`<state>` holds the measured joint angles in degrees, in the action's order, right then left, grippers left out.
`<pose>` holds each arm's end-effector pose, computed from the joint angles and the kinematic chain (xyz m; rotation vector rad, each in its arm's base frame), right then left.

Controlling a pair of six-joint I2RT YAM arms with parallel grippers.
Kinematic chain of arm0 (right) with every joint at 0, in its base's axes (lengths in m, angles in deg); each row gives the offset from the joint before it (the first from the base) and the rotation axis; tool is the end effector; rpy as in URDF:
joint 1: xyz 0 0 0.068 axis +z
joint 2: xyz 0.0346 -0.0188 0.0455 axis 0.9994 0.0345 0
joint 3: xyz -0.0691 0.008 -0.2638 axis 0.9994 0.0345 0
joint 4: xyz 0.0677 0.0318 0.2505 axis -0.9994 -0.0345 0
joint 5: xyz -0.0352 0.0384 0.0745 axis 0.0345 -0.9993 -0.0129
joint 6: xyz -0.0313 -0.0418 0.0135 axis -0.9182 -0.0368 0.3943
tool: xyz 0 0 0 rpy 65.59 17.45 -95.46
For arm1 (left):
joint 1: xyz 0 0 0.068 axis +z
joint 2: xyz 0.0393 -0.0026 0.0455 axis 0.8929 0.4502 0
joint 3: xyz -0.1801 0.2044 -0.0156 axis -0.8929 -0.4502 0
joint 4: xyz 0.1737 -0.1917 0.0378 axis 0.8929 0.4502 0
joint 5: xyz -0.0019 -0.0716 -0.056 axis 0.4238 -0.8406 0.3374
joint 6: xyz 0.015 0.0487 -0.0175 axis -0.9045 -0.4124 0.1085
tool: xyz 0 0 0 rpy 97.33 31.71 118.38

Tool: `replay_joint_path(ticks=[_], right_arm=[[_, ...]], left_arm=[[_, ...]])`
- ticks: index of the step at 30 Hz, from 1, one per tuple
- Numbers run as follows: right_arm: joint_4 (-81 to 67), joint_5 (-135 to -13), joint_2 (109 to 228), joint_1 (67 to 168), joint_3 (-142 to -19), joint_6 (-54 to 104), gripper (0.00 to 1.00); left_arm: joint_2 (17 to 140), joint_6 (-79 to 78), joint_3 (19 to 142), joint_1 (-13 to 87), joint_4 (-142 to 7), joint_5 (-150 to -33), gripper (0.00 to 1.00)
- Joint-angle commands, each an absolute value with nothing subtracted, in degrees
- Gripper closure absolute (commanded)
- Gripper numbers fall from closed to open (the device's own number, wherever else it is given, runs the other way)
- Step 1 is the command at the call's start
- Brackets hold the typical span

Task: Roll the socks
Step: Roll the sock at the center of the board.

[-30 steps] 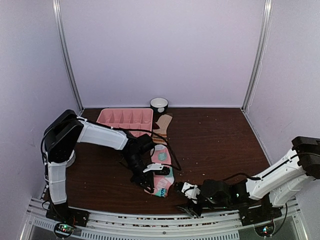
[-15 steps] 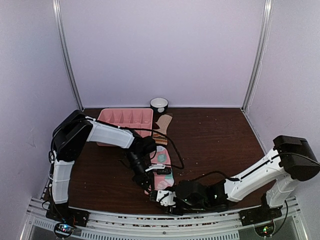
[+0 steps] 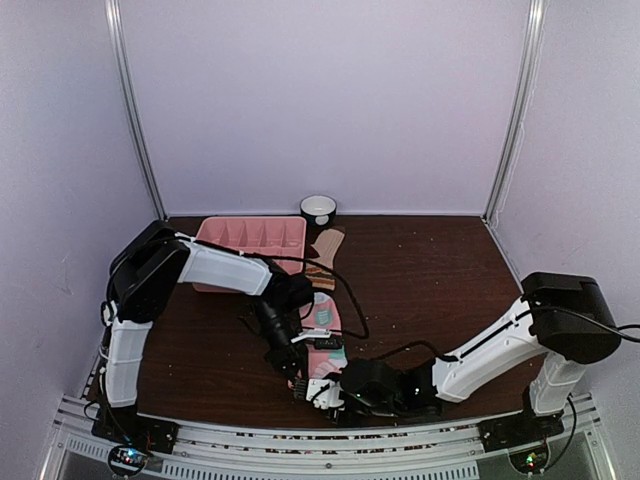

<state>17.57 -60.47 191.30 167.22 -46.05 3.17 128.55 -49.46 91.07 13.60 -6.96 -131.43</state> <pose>0.0665 0.3279 0.1132 -1.6299 1.5956 0.4784 0.2225 -0.3026 0.1116 -1.7395 -1.9941 1.1451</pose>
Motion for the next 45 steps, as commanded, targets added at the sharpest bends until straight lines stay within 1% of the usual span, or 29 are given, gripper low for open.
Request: replay_joint_path(ticks=[1,3,6,8,9,11,14,17,21,26,31,34,39,42,45], right_arm=[[16.75,-61.38,194.29,165.45,-45.10,6.64,0.70],[18.18,-62.37,194.82,164.88,-43.54,9.06,0.77],[18.77,-64.40,196.13,164.18,-41.94,12.89,0.81],[18.67,-66.38,196.98,163.86,-41.46,14.83,0.85],[18.79,-67.57,197.26,163.69,-41.24,16.00,0.87],[19.10,-70.29,197.29,163.15,-40.85,18.25,0.90],[18.79,-75.45,196.57,161.93,-40.61,22.19,0.93],[19.23,-81.06,195.78,159.83,-40.31,26.70,0.97],[21.47,-89.49,196.52,155.98,-39.79,33.90,0.99],[22.94,-100.89,201.61,150.20,-42.40,44.46,1.00],[30.64,-109.64,207.27,145.55,-42.77,56.95,1.00],[30.87,-110.24,207.48,145.08,-42.52,58.08,1.00],[26.97,-109.34,207.02,144.96,-43.05,57.00,1.00],[25.39,-108.83,206.89,144.93,-43.33,56.73,1.00],[23.78,-107.78,206.50,144.89,-43.49,56.55,0.99]], left_arm=[[129.15,-51.66,91.48,13.89,-5.21,-127.77,0.82],[127.32,-51.43,90.70,14.35,-6.43,-127.93,0.66],[123.65,-52.05,89.01,15.08,-8.01,-128.62,0.50],[120.99,-53.08,87.76,15.30,-8.75,-128.71,0.47],[119.52,-53.53,87.01,15.53,-9.25,-128.80,0.33],[116.47,-53.44,84.90,16.05,-11.46,-128.31,0.29],[111.69,-52.01,80.19,16.68,-17.75,-125.05,0.29],[105.74,-50.06,73.87,16.84,-27.09,-121.61,0.29],[100.38,-48.83,68.27,16.17,-35.58,-120.39,0.30],[99.99,-52.83,65.95,11.32,-37.78,-114.02,0.33],[101.37,-54.54,65.55,8.91,-40.64,-109.57,0.36],[102.39,-55.40,65.86,8.76,-41.28,-108.09,0.40],[104.45,-56.17,65.75,8.51,-42.42,-106.51,0.47],[105.72,-56.39,65.73,8.06,-42.62,-105.98,0.56],[106.57,-56.42,65.48,7.79,-42.97,-105.89,0.68]])
